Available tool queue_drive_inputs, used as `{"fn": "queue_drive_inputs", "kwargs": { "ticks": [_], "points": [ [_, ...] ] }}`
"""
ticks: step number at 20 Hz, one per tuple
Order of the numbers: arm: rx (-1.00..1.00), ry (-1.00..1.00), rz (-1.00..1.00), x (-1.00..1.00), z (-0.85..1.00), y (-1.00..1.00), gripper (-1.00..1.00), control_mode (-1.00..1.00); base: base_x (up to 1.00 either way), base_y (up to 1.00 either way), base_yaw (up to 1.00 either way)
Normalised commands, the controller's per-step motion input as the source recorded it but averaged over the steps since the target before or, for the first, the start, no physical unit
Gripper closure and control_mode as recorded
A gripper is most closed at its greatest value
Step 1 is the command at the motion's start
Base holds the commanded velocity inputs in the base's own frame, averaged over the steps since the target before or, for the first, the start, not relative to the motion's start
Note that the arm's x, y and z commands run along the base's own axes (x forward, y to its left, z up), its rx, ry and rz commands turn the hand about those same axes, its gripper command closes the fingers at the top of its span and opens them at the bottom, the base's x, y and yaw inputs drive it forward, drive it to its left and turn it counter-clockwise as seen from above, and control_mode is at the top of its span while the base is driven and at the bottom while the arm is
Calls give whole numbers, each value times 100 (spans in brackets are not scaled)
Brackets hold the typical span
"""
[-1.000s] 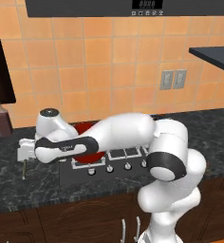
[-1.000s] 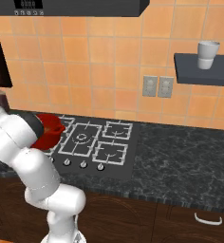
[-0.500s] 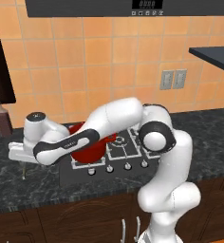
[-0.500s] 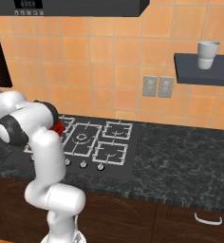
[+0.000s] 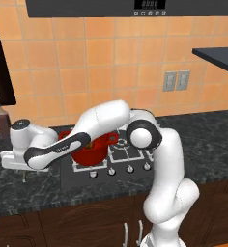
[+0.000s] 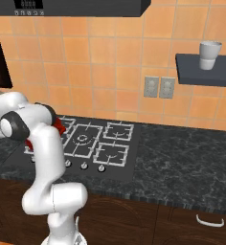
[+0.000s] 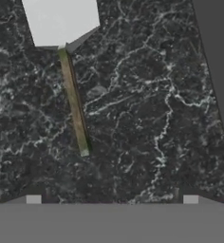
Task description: Put the bell pepper and bell pepper in the pot. Retrieve the spatula and lightly stir the vegetables in the pot.
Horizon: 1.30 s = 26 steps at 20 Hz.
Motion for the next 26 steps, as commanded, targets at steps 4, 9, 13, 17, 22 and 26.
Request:
{"fn": "queue_drive_inputs", "kwargs": {
  "ticks": [4, 9, 13, 17, 22, 26],
  "points": [
    [0, 2, 0, 27, -50, 0, -100, -100, 0, 0, 0],
    [0, 1, 0, 37, -58, 0, -100, -100, 0, 0, 0],
    [0, 0, 0, 40, -40, 13, -100, -100, 0, 0, 0],
    [0, 0, 0, 21, -20, 18, -100, -100, 0, 0, 0],
    [0, 0, 0, 2, -36, 10, -100, -100, 0, 0, 0],
    [0, 0, -2, 0, -19, 3, 100, -100, 0, 0, 0]
  ]
}}
